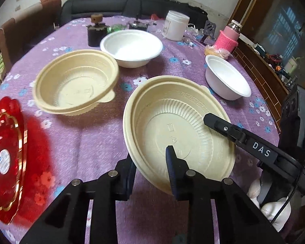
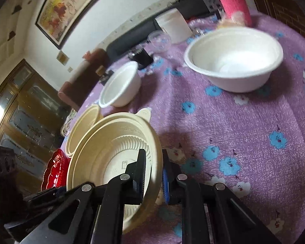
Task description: Organize plates and bowls
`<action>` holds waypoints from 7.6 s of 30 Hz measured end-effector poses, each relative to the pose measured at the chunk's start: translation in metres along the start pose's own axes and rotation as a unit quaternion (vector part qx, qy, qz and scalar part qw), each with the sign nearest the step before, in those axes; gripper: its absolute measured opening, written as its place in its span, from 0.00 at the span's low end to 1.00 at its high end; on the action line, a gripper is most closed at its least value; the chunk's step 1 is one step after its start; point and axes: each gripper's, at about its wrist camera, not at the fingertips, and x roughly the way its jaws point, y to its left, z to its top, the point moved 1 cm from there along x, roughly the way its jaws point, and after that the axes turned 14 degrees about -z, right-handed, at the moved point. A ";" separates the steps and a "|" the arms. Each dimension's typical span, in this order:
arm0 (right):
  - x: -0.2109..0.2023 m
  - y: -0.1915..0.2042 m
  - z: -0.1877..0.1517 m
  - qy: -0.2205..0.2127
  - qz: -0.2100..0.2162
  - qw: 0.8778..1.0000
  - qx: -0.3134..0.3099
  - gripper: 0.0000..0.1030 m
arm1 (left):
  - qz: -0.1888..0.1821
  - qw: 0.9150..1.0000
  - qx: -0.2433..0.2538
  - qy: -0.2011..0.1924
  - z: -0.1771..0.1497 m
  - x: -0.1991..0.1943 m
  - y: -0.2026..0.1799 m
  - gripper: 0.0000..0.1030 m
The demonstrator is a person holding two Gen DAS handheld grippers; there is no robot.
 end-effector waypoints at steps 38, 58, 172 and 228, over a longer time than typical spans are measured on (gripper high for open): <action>0.069 0.297 -0.081 0.050 -0.008 0.966 -0.255 0.17 | 0.114 0.979 -0.145 -0.089 -0.040 -0.150 0.220 0.51; 0.037 0.264 -0.083 -0.138 -0.025 0.968 -0.207 0.58 | 0.217 0.949 -0.112 -0.198 -0.081 -0.292 0.171 0.68; 0.009 0.082 0.052 -0.080 -0.085 0.993 0.007 0.69 | 0.059 0.991 -0.074 -0.095 0.073 -0.173 0.143 0.83; 0.022 -0.026 0.011 0.051 -0.023 0.996 0.072 0.09 | -0.048 0.997 -0.033 0.040 0.022 0.000 0.008 0.82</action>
